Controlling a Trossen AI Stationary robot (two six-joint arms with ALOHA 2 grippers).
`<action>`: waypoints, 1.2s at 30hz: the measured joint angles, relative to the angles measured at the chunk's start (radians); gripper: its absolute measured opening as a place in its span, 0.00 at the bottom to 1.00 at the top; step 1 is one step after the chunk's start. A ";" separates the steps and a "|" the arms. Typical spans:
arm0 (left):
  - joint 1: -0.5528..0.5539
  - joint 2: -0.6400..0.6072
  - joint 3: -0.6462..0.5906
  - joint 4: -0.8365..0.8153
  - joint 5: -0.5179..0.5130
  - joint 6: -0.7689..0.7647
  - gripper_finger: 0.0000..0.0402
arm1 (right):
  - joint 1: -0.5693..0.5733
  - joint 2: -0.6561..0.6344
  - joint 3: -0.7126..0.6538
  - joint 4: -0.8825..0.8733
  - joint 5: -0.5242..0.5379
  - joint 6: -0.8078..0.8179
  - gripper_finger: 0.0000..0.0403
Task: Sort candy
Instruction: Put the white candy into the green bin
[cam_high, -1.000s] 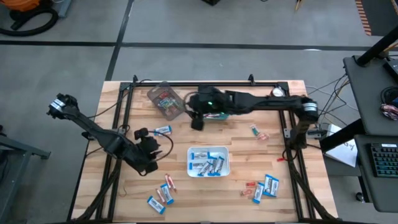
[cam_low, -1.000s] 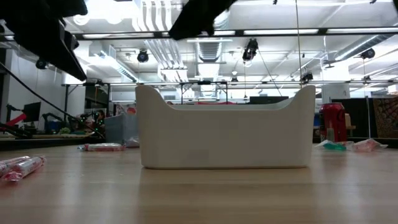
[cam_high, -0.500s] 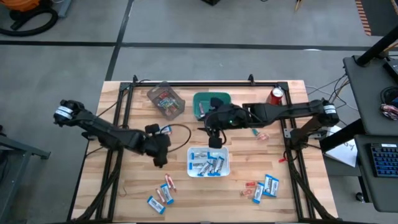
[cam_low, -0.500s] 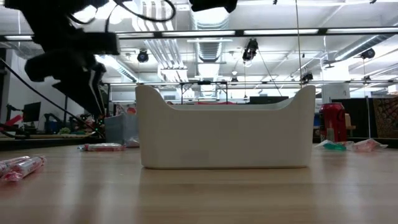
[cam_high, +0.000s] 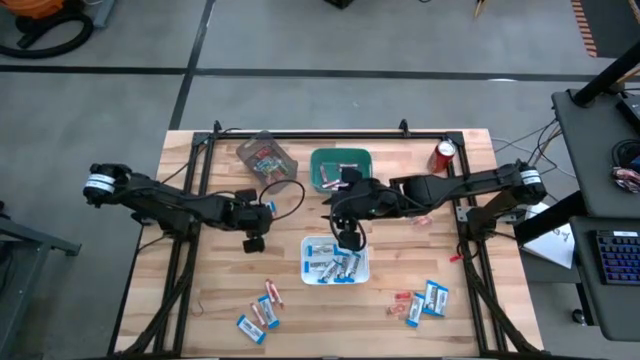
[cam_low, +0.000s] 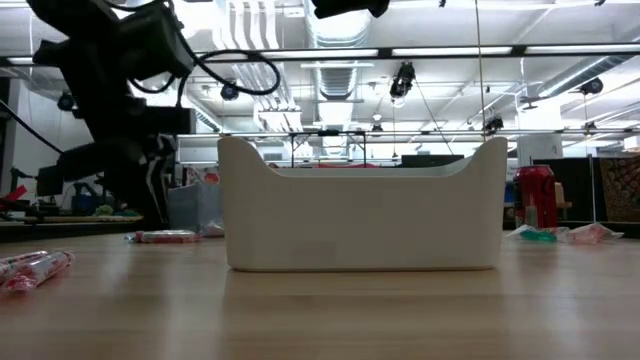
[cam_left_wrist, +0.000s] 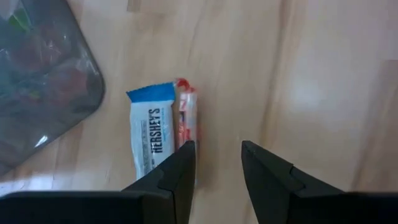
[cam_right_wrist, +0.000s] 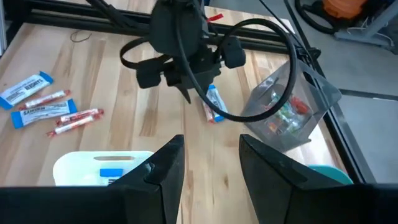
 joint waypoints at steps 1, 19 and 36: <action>0.005 0.001 -0.008 0.013 -0.001 0.001 0.29 | 0.000 0.000 -0.002 0.000 0.000 0.002 0.36; 0.061 0.038 -0.123 0.209 0.009 0.020 0.29 | -0.001 0.000 -0.013 -0.008 0.033 0.015 0.36; 0.060 0.045 -0.118 0.209 0.052 0.011 0.03 | 0.001 0.000 -0.020 -0.008 0.033 0.019 0.36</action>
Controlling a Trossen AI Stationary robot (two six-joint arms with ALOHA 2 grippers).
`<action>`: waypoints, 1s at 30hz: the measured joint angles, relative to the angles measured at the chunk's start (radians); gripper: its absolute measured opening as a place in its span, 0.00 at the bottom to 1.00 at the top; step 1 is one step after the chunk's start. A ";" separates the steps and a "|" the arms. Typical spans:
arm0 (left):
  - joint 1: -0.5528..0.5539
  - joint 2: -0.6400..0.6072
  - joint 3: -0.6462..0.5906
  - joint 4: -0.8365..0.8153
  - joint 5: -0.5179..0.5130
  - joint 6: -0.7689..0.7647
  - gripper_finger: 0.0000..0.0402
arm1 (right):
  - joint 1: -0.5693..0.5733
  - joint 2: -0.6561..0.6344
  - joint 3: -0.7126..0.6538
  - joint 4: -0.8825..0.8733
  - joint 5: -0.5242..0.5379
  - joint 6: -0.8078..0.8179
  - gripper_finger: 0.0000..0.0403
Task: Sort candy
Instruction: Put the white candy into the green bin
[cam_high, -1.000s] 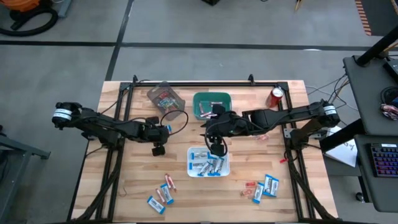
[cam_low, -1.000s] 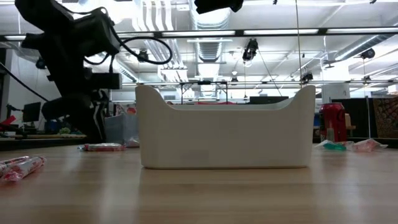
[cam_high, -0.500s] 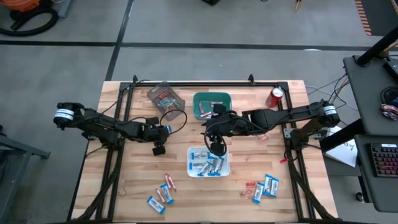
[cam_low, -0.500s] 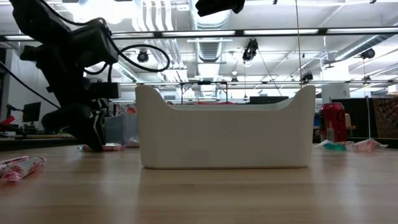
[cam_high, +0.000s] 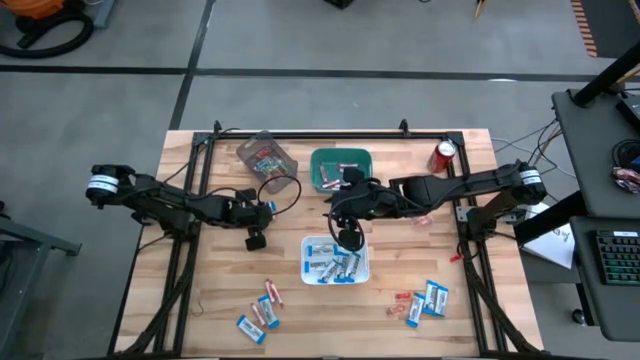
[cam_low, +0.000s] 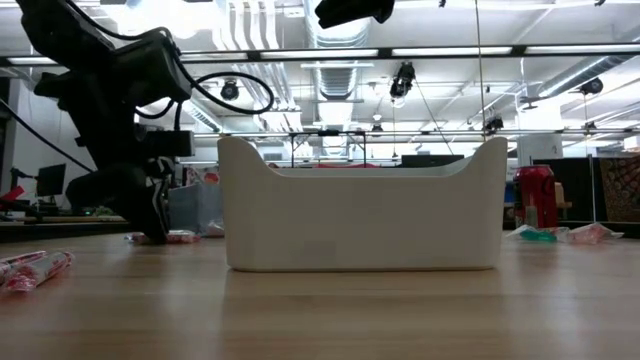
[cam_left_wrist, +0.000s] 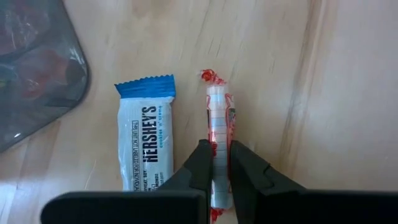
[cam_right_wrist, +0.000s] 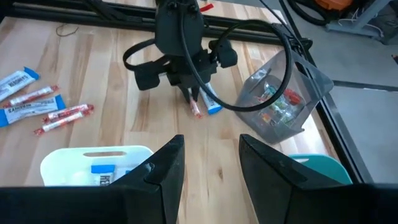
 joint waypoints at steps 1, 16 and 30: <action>-0.002 -0.001 0.000 0.000 0.001 -0.001 0.03 | 0.000 0.000 -0.004 0.001 0.000 0.000 0.36; -0.069 -0.148 -0.003 0.081 0.058 -0.003 0.03 | 0.013 0.000 -0.192 0.166 -0.002 0.047 0.36; -0.194 -0.260 -0.003 0.522 0.036 0.059 0.03 | 0.033 0.045 -0.533 0.975 -0.009 -0.019 0.36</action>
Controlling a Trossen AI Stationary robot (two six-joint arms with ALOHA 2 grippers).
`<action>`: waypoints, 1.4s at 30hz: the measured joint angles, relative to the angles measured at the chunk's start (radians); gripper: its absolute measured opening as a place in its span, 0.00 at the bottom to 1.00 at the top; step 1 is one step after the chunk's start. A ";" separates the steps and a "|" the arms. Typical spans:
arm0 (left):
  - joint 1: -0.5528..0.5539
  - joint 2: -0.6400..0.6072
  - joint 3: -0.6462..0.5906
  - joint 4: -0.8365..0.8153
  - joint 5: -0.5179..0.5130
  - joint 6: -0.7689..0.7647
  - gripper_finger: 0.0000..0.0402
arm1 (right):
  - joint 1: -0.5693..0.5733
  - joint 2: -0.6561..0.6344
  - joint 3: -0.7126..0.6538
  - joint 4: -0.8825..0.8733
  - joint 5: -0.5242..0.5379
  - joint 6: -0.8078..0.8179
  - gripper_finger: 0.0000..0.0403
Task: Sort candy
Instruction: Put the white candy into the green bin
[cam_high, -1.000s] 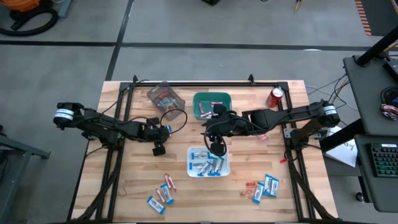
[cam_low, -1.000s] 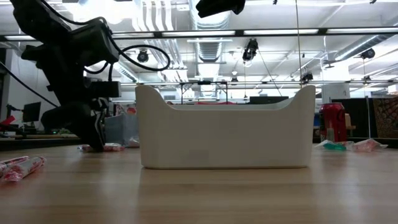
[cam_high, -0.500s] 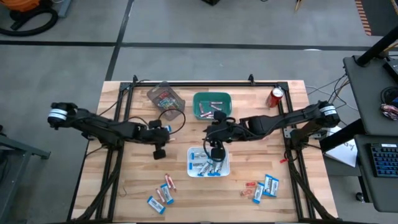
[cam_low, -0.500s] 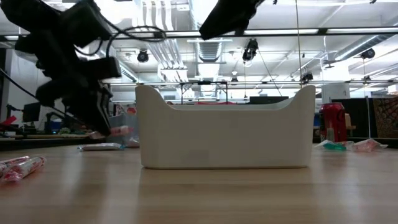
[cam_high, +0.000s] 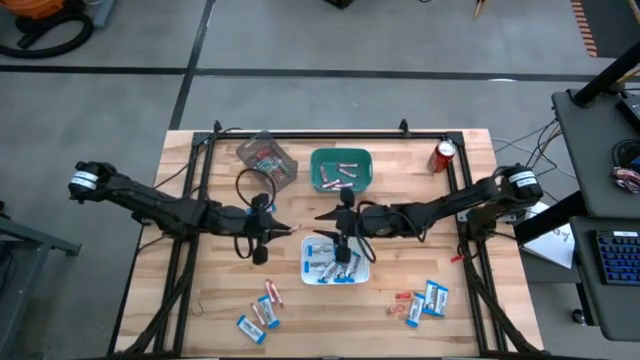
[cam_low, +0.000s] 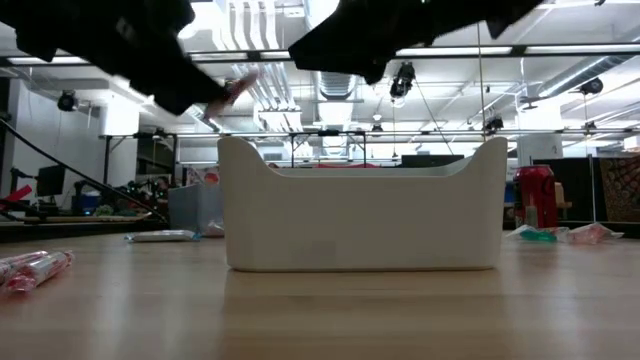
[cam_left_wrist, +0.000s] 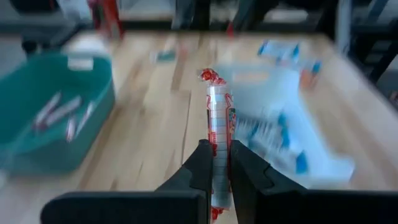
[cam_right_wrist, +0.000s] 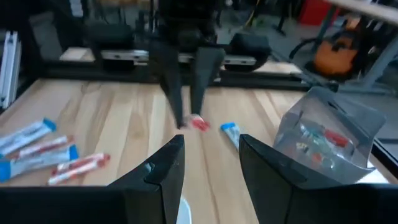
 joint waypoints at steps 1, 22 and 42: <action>-0.002 0.007 0.001 0.037 -0.001 0.009 0.03 | -0.001 0.009 -0.013 0.053 0.004 0.000 0.36; -0.009 0.218 0.054 0.331 -0.075 0.036 0.03 | 0.000 0.123 0.028 0.227 0.053 0.072 0.36; -0.013 0.211 0.077 0.327 -0.080 0.062 0.03 | 0.000 0.126 0.030 0.238 0.052 0.077 0.31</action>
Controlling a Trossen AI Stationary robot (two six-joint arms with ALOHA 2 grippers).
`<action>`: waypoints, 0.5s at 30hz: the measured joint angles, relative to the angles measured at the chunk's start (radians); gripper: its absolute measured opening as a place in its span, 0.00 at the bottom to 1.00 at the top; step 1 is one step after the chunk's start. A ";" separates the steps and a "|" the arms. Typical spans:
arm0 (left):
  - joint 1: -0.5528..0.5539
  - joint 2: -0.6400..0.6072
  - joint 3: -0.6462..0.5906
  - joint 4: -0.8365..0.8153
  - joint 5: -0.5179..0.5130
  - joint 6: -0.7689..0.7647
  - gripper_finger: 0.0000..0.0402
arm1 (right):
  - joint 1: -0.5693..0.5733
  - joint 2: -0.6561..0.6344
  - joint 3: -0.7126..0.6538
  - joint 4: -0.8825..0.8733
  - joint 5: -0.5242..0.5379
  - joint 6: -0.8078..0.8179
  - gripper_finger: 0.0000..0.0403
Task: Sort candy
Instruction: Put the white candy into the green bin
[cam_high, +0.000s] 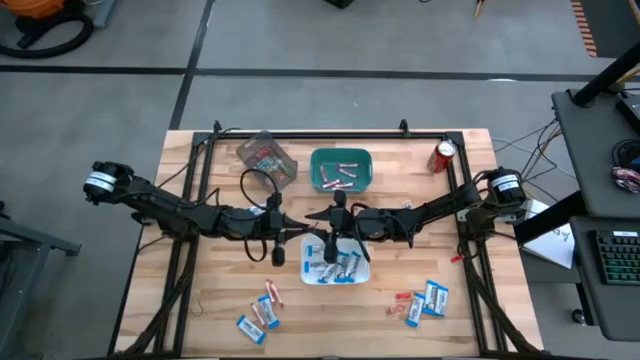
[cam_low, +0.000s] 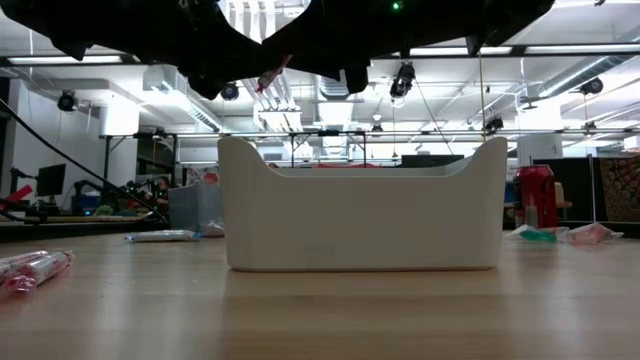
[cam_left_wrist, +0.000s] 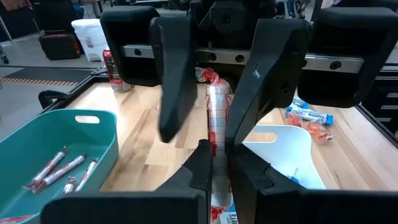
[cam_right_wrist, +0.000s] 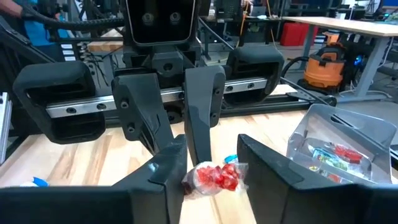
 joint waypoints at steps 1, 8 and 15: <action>0.000 0.000 0.000 0.000 0.000 0.000 0.03 | 0.000 0.000 0.000 0.000 -0.001 0.003 0.28; 0.000 0.000 0.000 -0.003 -0.001 0.001 0.08 | 0.000 0.000 0.000 0.001 -0.015 -0.008 0.08; 0.000 -0.008 0.000 -0.029 -0.001 0.000 0.14 | -0.004 -0.005 -0.001 -0.013 -0.007 0.003 0.10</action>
